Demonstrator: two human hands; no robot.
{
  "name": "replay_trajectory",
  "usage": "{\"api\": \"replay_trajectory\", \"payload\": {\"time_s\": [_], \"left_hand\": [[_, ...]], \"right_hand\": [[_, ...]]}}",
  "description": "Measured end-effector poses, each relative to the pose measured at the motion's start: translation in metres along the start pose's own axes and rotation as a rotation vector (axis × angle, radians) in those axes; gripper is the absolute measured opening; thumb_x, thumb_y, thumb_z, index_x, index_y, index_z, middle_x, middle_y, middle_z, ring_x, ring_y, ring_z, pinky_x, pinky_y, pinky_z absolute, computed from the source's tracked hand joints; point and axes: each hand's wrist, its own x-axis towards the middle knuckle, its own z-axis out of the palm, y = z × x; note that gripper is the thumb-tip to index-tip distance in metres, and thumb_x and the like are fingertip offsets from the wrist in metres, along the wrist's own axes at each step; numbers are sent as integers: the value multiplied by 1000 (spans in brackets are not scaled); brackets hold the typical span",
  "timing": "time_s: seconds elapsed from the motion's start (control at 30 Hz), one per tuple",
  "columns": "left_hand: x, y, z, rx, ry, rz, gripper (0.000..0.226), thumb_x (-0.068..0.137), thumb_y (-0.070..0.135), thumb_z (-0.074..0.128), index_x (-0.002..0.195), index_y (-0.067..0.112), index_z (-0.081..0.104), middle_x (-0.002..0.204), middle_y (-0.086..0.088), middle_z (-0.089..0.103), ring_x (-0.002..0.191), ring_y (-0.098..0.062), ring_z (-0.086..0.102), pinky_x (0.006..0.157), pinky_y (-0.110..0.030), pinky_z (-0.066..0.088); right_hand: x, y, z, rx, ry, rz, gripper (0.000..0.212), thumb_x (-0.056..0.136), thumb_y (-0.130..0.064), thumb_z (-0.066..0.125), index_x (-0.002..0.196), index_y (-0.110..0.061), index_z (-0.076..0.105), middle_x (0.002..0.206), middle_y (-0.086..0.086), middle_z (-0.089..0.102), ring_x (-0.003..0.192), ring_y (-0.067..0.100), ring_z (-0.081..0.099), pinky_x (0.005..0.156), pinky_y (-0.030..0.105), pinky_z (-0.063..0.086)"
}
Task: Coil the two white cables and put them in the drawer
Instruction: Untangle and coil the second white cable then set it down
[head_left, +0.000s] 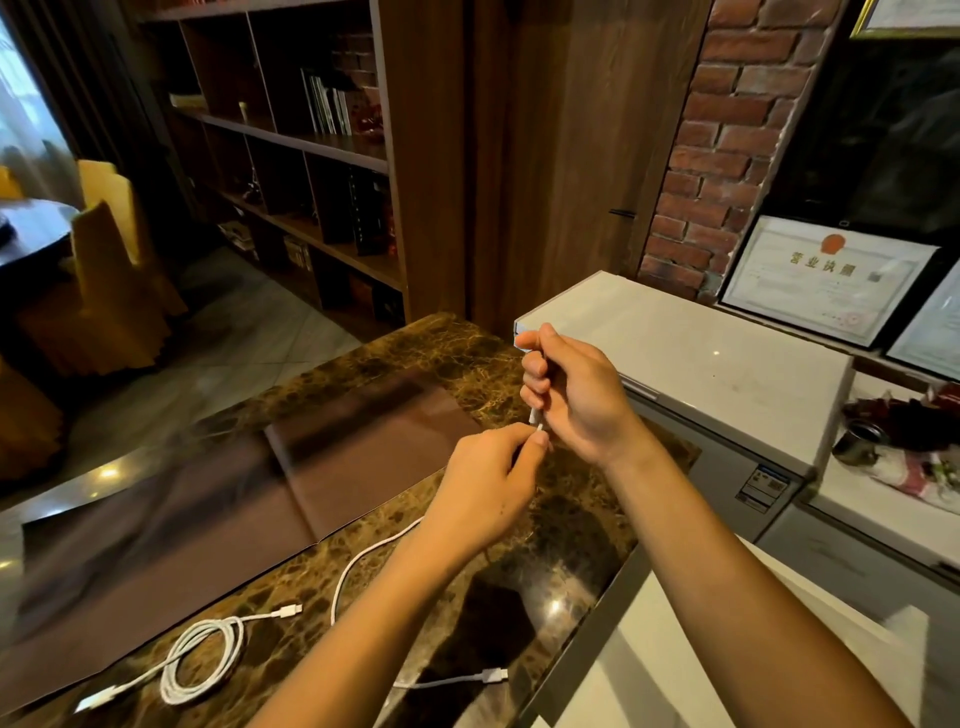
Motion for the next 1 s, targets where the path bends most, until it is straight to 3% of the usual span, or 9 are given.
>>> {"api": "replay_trajectory", "payload": {"time_s": [0.13, 0.27, 0.37, 0.47, 0.63, 0.73, 0.83, 0.93, 1.0], "left_hand": [[7, 5, -20, 74, -23, 26, 39, 104, 34, 49, 75, 14, 64, 58, 3, 55, 54, -10, 47, 55, -28, 31], [15, 10, -37, 79, -49, 72, 42, 103, 35, 53, 71, 12, 68, 59, -2, 61, 54, -15, 52, 58, -34, 41], [20, 13, -45, 89, -42, 105, 40, 102, 37, 54, 69, 21, 71, 57, 2, 61, 53, -12, 52, 56, -27, 41], [27, 16, -49, 75, -64, 134, 42, 102, 42, 52, 73, 21, 74, 59, 1, 65, 52, -8, 54, 52, -20, 39], [47, 23, -52, 89, -16, 193, 50, 103, 44, 50, 62, 20, 67, 50, 4, 55, 48, -8, 51, 50, -14, 36], [59, 31, -48, 78, -32, 237, 55, 103, 42, 52, 51, 24, 52, 43, 8, 40, 43, -8, 41, 47, -16, 34], [68, 36, -42, 19, -44, 237, 58, 103, 41, 54, 48, 26, 44, 39, 9, 39, 40, -8, 39, 46, -17, 34], [70, 38, -35, -75, -58, 228, 59, 103, 41, 52, 48, 24, 41, 41, 9, 36, 40, -8, 35, 47, -18, 33], [68, 37, -29, -181, -52, 196, 61, 103, 41, 51, 47, 20, 40, 44, 7, 35, 41, -8, 31, 50, -31, 34]], "right_hand": [[-5, 2, 1, -193, -33, -29, 37, 107, -35, 43, 96, -17, 73, 69, -5, 56, 60, 7, 47, 54, 23, 40], [-14, 1, 3, -442, -17, -55, 40, 107, -35, 41, 86, -28, 75, 71, -6, 59, 65, 9, 54, 62, 25, 47], [-24, 2, 3, -532, -62, -71, 43, 108, -31, 39, 83, -27, 73, 73, -3, 64, 70, 9, 60, 64, 24, 47], [-36, 3, 1, -490, -44, -18, 50, 110, -32, 36, 74, -29, 70, 65, -11, 63, 62, 2, 58, 58, 21, 43], [-55, 11, -2, -411, 7, 131, 47, 110, -38, 33, 86, -15, 67, 64, -1, 60, 59, 11, 50, 52, 26, 36], [-66, 10, -1, -320, -23, 138, 52, 110, -44, 31, 88, -12, 67, 62, -3, 61, 56, 9, 49, 55, 28, 36], [-74, 7, 3, -256, -55, 132, 59, 108, -48, 33, 78, -16, 73, 62, -3, 59, 55, 8, 49, 54, 25, 36], [-82, 5, 5, -231, -79, 87, 52, 103, -47, 39, 78, -19, 75, 63, -4, 57, 57, 8, 48, 54, 22, 38], [-85, 2, 5, -194, -102, 56, 44, 103, -42, 41, 80, -18, 71, 63, -4, 54, 58, 9, 46, 55, 24, 38]]}}
